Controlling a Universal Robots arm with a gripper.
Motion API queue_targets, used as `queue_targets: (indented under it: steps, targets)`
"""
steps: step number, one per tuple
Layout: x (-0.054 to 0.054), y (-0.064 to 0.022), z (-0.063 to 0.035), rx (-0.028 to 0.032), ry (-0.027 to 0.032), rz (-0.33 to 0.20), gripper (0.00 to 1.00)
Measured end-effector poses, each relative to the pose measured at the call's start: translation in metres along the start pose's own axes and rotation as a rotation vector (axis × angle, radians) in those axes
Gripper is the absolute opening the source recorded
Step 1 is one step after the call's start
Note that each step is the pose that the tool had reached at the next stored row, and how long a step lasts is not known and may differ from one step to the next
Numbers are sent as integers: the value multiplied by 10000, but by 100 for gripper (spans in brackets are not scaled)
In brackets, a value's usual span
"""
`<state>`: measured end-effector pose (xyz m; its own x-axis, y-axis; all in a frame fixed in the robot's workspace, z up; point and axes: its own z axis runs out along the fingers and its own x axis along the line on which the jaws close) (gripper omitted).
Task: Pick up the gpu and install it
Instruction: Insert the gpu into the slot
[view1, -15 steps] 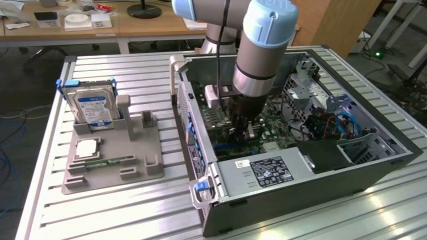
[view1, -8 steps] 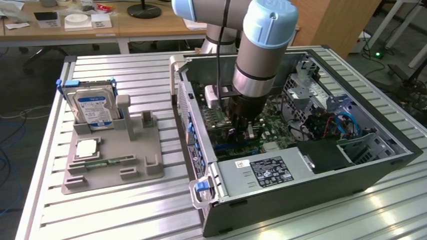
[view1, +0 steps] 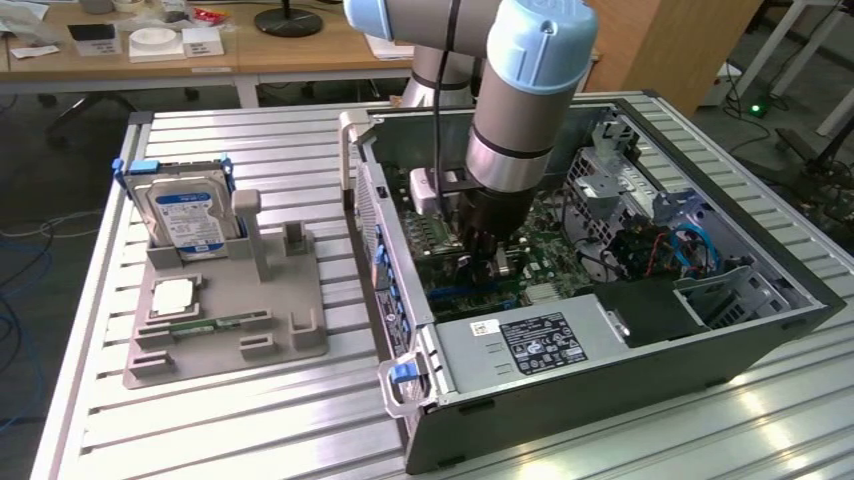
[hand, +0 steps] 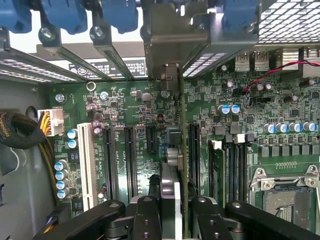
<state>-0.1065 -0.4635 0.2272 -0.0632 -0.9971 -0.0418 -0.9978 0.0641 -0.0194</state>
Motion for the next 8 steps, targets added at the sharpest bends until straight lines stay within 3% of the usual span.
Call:
queue_targets:
  steps: [8]
  targets:
    - [0,0,0,0,1,-2,29]
